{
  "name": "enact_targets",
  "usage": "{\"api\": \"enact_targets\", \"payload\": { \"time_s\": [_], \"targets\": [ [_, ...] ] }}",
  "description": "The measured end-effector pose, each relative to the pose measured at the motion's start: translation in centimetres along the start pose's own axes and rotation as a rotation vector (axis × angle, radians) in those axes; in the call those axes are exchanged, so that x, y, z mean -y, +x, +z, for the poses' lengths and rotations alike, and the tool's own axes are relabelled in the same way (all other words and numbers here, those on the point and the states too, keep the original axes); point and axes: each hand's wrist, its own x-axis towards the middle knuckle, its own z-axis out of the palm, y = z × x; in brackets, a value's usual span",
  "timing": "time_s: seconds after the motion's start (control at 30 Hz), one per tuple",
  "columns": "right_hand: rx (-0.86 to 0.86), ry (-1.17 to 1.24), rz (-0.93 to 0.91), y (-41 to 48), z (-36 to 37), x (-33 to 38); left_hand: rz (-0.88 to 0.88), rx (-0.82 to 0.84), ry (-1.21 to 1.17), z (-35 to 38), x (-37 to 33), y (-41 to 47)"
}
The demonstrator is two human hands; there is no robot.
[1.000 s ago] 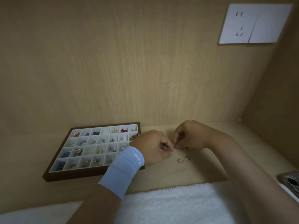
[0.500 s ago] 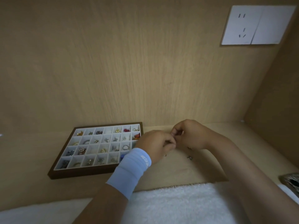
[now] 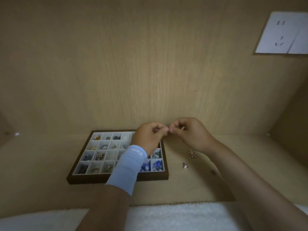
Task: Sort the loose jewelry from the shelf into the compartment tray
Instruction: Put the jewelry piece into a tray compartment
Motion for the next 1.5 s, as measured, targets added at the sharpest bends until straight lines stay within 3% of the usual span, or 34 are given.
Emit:
{"api": "enact_targets", "payload": {
  "time_s": [0.17, 0.4, 0.57, 0.77, 0.97, 1.13, 1.33, 1.5],
  "targets": [
    [0.071, -0.246, 0.02, 2.5, 3.0, 1.1, 0.04, -0.09, 0.326, -2.9, 2.2, 0.4],
    [0.207, -0.603, -0.051, 4.9, 4.8, 1.9, 0.069, 0.081, 0.503, -3.4, 3.9, 0.7],
    [0.279, -0.454, 0.005, 4.6, 3.7, 1.5, 0.037, 0.114, 0.523, -2.8, 3.9, 0.7],
    [0.249, -0.328, 0.05, 1.7, -0.7, 0.9, 0.127, 0.068, 0.501, -2.1, 2.7, 0.2],
    [0.542, -0.317, 0.169, -2.1, -3.5, 1.8, 0.161, 0.193, 0.345, -0.3, 1.0, -0.4],
    [0.693, -0.421, 0.226, -2.9, -3.1, 2.6, 0.143, 0.149, 0.281, -1.5, 0.5, -0.2],
    [0.581, -0.445, 0.139, -2.1, -2.2, 2.5, 0.029, 0.092, 0.131, -4.5, 1.0, -0.1],
    [0.343, -0.19, 0.03, 0.2, -1.4, 3.2, 0.024, 0.098, 0.03, -5.6, 1.1, 0.1]
  ]
}}
